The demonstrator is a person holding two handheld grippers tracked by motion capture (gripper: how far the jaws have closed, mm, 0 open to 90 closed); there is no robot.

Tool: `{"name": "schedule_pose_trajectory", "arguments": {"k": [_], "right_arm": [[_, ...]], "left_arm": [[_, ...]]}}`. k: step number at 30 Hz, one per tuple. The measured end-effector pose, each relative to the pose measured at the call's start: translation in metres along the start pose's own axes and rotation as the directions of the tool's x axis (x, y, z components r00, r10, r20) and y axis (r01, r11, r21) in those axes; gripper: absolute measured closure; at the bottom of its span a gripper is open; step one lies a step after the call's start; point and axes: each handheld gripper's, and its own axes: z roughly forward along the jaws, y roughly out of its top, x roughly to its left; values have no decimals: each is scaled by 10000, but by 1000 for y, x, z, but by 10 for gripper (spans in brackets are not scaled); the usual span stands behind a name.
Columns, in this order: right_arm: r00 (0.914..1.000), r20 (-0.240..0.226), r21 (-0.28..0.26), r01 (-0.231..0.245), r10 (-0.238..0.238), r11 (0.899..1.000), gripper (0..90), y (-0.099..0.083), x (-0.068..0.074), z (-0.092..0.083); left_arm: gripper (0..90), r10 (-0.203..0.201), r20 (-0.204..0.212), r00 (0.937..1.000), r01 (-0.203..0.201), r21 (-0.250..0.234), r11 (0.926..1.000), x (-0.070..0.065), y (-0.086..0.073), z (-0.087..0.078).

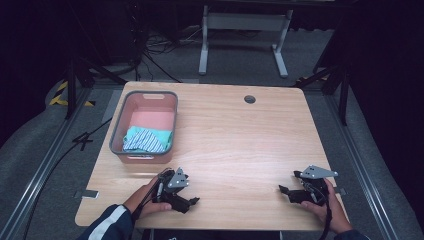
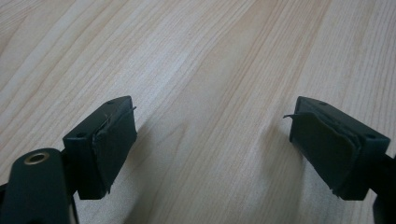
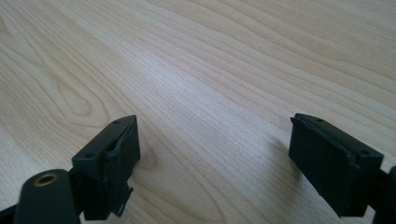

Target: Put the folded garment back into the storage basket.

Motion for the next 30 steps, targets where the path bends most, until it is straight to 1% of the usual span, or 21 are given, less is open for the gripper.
{"name": "schedule_pose_trajectory", "arguments": {"k": [12, 15, 22, 30], "right_arm": [[10000, 3, 0, 1, -1, 10000, 170, 0, 0, 0], [10000, 0, 0, 2, -2, 10000, 170, 0, 0, 0], [10000, -2, -2, 3, -3, 10000, 170, 0, 0, 0], [10000, -4, -1, 0, 0, 10000, 170, 0, 0, 0]], "left_arm": [[134, 54, 10, 10000, -54, -13, 10000, 1, 1, 1], [132, 39, 66, 10000, -39, 24, 10000, 1, 1, 1], [124, 143, 92, 9999, -144, 49, 9999, 2, 1, 1], [120, 138, 108, 9998, -139, 49, 9999, 2, 2, 2]]}}
